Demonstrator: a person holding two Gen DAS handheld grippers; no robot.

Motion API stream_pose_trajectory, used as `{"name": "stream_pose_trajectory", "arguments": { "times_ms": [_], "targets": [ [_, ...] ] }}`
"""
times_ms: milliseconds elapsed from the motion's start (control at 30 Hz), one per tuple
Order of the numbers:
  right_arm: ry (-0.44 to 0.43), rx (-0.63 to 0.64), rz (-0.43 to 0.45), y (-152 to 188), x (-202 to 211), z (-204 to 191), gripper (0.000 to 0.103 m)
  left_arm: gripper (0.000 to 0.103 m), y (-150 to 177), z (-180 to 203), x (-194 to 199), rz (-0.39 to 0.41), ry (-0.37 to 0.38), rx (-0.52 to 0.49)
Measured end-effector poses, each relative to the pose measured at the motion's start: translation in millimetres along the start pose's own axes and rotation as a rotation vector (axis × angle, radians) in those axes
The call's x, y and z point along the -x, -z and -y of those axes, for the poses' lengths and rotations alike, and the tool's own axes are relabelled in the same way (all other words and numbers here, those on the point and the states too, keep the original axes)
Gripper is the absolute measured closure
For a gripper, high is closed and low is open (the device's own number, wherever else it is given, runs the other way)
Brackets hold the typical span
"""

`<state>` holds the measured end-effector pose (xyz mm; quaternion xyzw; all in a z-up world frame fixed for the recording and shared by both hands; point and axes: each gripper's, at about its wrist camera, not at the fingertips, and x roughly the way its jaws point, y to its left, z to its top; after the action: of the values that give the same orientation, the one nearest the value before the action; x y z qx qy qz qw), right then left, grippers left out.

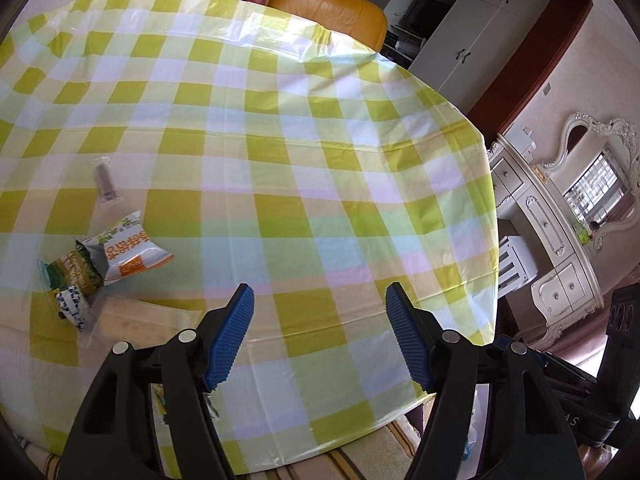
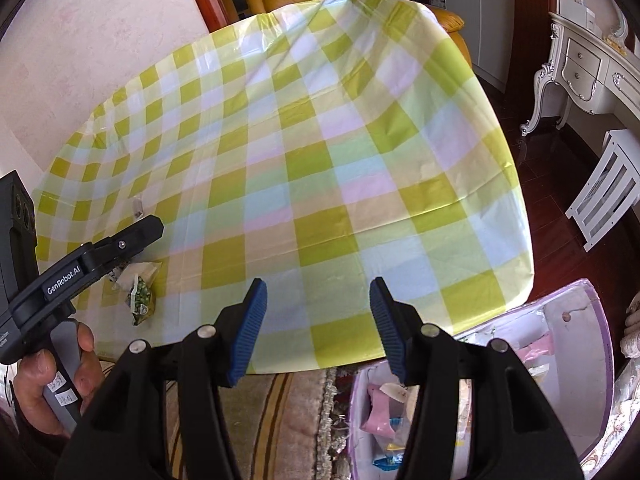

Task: Organize snacks
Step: 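Move both tools back toward the table, then grasp the small blue-white pack with the left gripper while the right gripper grasps the green snack bag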

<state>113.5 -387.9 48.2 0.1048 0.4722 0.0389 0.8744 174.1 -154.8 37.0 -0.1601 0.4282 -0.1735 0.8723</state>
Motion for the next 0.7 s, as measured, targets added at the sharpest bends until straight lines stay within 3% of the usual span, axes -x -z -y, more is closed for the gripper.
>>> {"name": "stream_pose_trajectory", "arguments": {
  "times_ms": [433, 700],
  "targets": [
    [-0.125, 0.157, -0.087, 5.2, -34.6, -109.0, 0.046, 0.052, 8.0, -107.2, 43.3, 0.037, -0.112, 0.252],
    [-0.172, 0.239, -0.164, 17.2, -63.2, -160.0, 0.046, 0.055, 18.2, -142.9, 48.5, 0.016, -0.119, 0.356]
  ]
}}
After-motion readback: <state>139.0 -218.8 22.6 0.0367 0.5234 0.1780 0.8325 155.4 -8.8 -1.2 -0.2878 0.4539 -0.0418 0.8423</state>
